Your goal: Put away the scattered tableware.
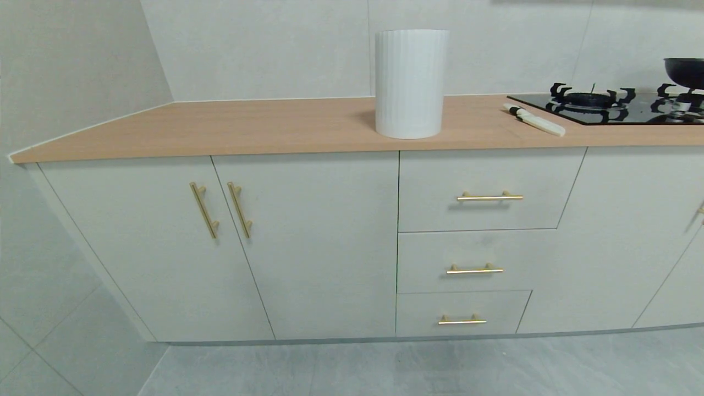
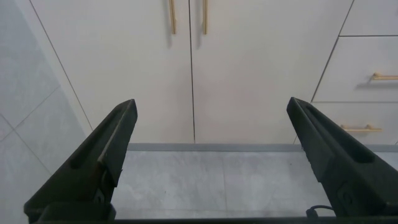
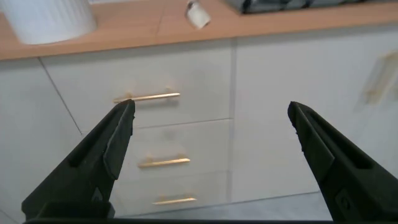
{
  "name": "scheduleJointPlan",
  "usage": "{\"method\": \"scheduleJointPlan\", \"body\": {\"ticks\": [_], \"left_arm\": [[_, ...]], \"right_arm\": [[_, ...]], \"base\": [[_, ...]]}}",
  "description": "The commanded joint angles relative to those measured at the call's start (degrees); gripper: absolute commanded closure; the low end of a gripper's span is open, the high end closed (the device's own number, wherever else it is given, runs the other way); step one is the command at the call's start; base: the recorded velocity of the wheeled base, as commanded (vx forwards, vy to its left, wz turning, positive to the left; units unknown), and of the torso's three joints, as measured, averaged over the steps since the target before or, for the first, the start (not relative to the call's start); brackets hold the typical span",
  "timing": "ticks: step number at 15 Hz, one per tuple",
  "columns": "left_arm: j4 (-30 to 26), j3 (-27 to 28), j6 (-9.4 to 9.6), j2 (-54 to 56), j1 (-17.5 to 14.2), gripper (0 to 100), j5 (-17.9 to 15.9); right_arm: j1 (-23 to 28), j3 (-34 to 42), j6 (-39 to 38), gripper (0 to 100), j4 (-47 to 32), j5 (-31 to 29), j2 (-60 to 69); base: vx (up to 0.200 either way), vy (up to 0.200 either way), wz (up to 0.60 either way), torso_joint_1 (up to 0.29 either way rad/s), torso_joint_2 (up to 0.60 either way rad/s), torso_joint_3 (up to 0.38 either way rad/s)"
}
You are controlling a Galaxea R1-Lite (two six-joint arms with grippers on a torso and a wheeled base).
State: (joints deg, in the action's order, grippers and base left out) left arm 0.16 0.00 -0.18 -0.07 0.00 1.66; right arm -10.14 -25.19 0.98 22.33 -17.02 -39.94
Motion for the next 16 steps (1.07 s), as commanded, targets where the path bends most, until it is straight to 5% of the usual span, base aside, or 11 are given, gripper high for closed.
{"method": "scheduleJointPlan", "body": {"ticks": [1,6,11,16], "left_arm": [[0.02,0.00,-0.08,-0.01,0.00,0,0.01],[0.02,0.00,0.01,-0.01,0.00,0,0.01],[0.02,0.00,0.01,-0.01,0.00,0,0.01],[0.02,0.00,0.01,-0.01,0.00,0,0.01]], "right_arm": [[3.81,-0.04,3.60,0,-14.51,-0.03,24.12],[7.59,1.81,3.51,0,-23.65,0.67,35.98],[10.14,5.94,3.42,0,-23.92,6.91,39.94],[10.14,19.74,1.93,0,-23.48,12.80,39.94]], "base": [[0.000,0.000,0.00,0.000,0.00,0.000],[0.000,0.000,0.00,0.000,0.00,0.000],[0.000,0.000,0.00,0.000,0.00,0.000],[0.000,0.000,0.00,0.000,0.00,0.000]]}}
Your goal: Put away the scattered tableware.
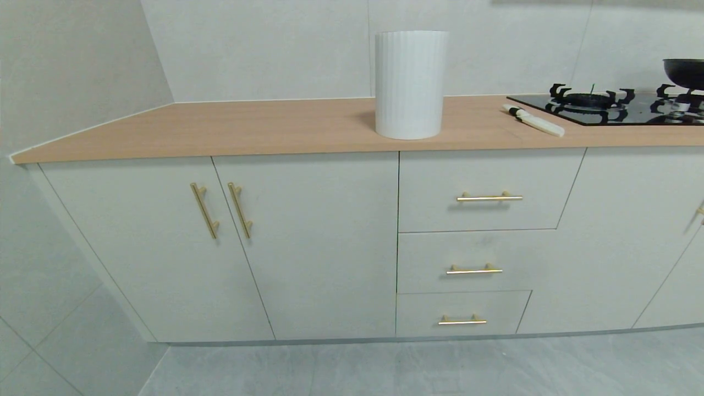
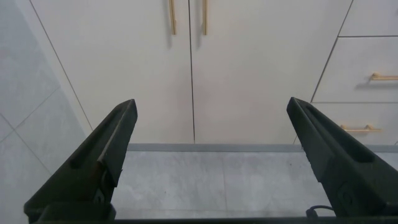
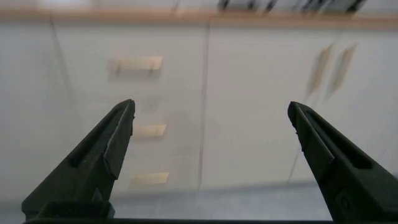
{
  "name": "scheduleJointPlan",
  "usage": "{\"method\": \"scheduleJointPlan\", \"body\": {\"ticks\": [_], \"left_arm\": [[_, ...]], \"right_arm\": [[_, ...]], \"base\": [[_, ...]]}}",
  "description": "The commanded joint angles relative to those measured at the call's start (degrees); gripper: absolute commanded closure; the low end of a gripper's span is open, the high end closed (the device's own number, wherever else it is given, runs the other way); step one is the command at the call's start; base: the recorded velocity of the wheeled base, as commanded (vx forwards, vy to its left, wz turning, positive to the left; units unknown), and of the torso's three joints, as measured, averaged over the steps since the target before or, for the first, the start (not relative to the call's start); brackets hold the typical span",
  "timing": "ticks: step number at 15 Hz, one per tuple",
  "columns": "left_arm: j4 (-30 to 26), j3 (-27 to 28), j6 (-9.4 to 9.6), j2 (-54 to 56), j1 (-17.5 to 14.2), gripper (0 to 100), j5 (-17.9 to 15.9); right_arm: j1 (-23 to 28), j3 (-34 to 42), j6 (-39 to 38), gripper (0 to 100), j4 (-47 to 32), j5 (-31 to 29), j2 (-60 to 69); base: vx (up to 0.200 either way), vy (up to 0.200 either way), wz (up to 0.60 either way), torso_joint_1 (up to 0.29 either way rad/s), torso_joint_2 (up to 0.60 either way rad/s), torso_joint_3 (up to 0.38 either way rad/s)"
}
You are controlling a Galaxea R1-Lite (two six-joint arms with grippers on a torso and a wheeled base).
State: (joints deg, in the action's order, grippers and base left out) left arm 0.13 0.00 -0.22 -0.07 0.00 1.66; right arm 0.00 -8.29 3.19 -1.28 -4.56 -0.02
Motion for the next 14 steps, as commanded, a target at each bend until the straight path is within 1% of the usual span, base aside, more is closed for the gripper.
{"method": "scheduleJointPlan", "body": {"ticks": [1,3,6,10,12,14], "left_arm": [[0.04,0.00,0.04,-0.01,0.00,0,0.01],[0.04,0.00,0.04,-0.01,0.00,0,0.01],[0.04,0.00,0.04,-0.01,0.00,0,0.01],[0.04,0.00,-0.04,-0.01,0.00,0,0.01],[0.04,0.00,1.01,-0.01,0.00,0,-0.08],[0.04,0.00,1.27,-0.01,0.00,0,-0.08]], "right_arm": [[0.00,4.95,-0.29,0,0.40,0.52,0.02],[0.00,8.20,-0.29,0,1.37,1.22,0.02],[0.00,8.29,-3.11,0,1.02,3.24,0.02],[0.00,8.29,-4.16,0,1.02,2.10,0.02],[0.00,8.29,-4.16,0,1.02,2.36,0.02],[0.00,8.29,-5.13,0,1.02,2.36,0.02]], "base": [[0.000,0.000,0.00,0.000,0.00,0.000],[0.000,0.000,0.00,0.000,0.00,0.000],[0.000,0.000,0.00,0.000,0.00,0.000],[0.000,0.000,0.00,0.000,0.00,0.000],[0.000,0.000,0.00,0.000,0.00,0.000],[0.000,0.000,0.00,0.000,0.00,0.000]]}}
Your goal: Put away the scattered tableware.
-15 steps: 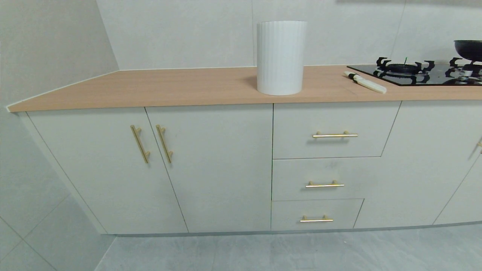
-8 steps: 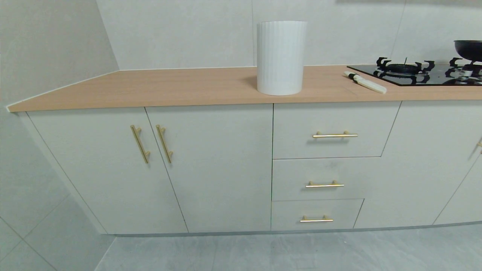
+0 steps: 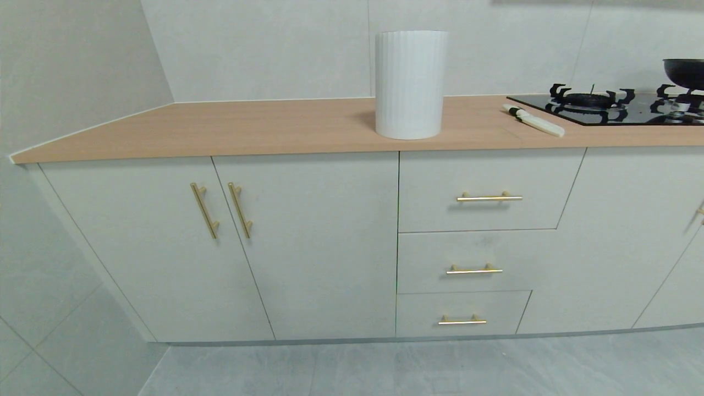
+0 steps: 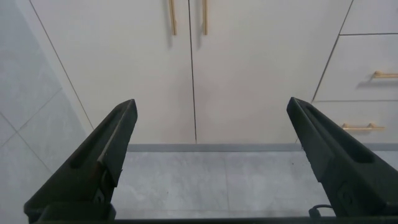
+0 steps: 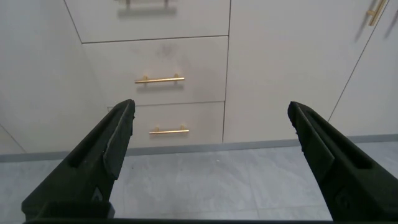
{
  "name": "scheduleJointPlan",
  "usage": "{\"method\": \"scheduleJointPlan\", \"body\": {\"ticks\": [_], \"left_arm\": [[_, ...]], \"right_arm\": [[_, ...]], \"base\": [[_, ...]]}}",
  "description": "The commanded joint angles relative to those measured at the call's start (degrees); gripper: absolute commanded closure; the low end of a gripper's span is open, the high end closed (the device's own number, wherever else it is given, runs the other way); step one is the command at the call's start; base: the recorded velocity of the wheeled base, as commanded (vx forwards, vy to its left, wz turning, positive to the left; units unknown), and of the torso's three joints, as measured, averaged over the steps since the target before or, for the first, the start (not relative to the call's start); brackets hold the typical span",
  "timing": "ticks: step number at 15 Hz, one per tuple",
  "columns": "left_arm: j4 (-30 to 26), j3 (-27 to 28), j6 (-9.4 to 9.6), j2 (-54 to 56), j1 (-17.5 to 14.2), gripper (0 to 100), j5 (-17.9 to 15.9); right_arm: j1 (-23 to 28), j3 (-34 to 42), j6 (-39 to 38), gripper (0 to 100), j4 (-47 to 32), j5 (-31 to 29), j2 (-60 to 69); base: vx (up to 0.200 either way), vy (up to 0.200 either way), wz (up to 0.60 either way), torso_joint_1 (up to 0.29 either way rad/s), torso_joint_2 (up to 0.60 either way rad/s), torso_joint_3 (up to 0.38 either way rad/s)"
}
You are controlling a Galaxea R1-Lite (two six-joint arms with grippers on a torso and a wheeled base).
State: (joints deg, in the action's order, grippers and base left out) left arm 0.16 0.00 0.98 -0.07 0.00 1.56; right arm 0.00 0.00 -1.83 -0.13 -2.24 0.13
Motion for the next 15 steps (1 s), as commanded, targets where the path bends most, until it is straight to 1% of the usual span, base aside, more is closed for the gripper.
{"method": "scheduleJointPlan", "body": {"ticks": [1,8,15], "left_arm": [[0.02,0.00,-0.18,-0.01,0.00,0,0.02],[0.02,0.00,-0.27,-0.01,0.00,0,0.02],[0.02,0.00,-0.18,-0.01,0.00,0,0.02]], "right_arm": [[0.00,0.00,-0.19,0,-0.13,0.05,-0.13],[0.00,0.00,0.07,0,-0.13,0.22,-0.13],[0.00,0.00,0.07,0,-0.13,0.13,-0.13]], "base": [[0.000,0.000,0.00,0.000,0.00,0.000],[0.000,0.000,0.00,0.000,0.00,0.000],[0.200,0.000,0.00,0.006,0.00,0.002]]}}
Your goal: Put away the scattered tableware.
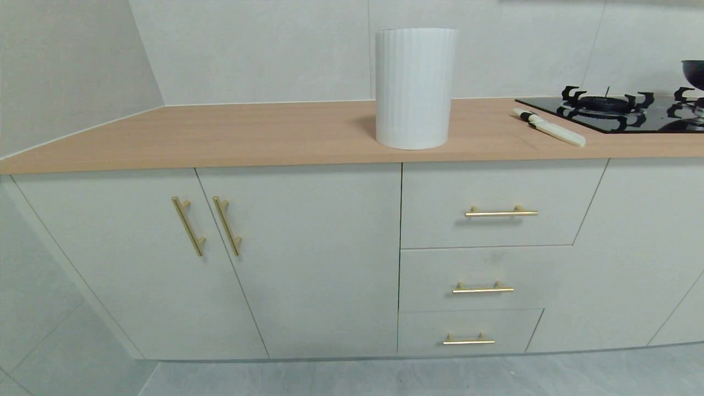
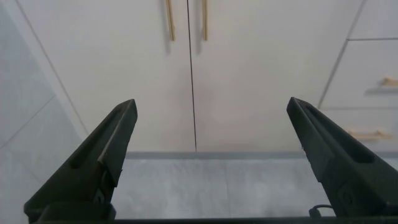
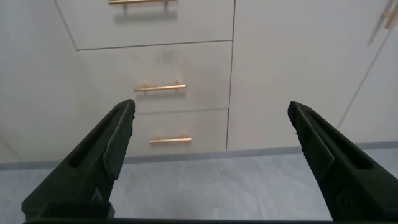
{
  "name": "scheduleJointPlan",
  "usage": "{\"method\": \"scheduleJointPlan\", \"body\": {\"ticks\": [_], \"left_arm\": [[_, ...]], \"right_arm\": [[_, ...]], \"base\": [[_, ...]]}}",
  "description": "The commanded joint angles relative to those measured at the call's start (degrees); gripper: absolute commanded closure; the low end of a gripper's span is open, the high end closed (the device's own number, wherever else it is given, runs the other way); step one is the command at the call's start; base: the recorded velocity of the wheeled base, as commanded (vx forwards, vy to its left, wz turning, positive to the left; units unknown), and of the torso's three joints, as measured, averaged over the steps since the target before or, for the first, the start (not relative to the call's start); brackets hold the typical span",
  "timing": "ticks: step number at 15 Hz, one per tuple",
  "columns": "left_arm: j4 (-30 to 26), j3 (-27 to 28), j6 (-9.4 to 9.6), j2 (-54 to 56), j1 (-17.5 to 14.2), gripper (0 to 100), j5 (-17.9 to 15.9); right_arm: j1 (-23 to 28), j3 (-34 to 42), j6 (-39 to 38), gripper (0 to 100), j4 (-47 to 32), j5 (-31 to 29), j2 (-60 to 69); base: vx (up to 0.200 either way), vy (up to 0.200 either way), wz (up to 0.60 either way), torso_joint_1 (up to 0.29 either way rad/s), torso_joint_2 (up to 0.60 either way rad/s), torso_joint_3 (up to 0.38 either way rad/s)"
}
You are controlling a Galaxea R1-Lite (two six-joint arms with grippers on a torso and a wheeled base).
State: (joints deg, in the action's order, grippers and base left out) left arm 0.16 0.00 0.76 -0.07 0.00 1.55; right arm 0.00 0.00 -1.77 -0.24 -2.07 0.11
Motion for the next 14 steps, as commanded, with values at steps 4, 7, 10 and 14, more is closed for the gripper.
{"method": "scheduleJointPlan", "body": {"ticks": [4,7,10,14], "left_arm": [[0.02,0.00,0.12,-0.01,0.00,0,0.03],[0.02,0.00,0.04,-0.01,0.00,0,0.03],[0.02,0.00,-0.05,-0.01,0.00,0,0.03],[0.02,0.00,0.04,-0.01,0.00,0,0.03]], "right_arm": [[0.00,0.00,0.01,0,-0.02,-0.04,-0.11],[0.00,0.00,0.01,0,-0.02,-0.04,-0.11],[0.00,0.00,0.01,0,-0.02,-0.04,-0.11],[0.00,0.00,0.01,0,-0.02,-0.04,-0.11]], "base": [[0.200,0.000,0.00,0.002,0.00,0.000],[0.200,0.000,0.00,0.006,0.00,0.004],[0.200,0.000,0.00,0.001,0.00,0.004],[0.200,0.000,0.00,0.002,0.00,0.004]]}}
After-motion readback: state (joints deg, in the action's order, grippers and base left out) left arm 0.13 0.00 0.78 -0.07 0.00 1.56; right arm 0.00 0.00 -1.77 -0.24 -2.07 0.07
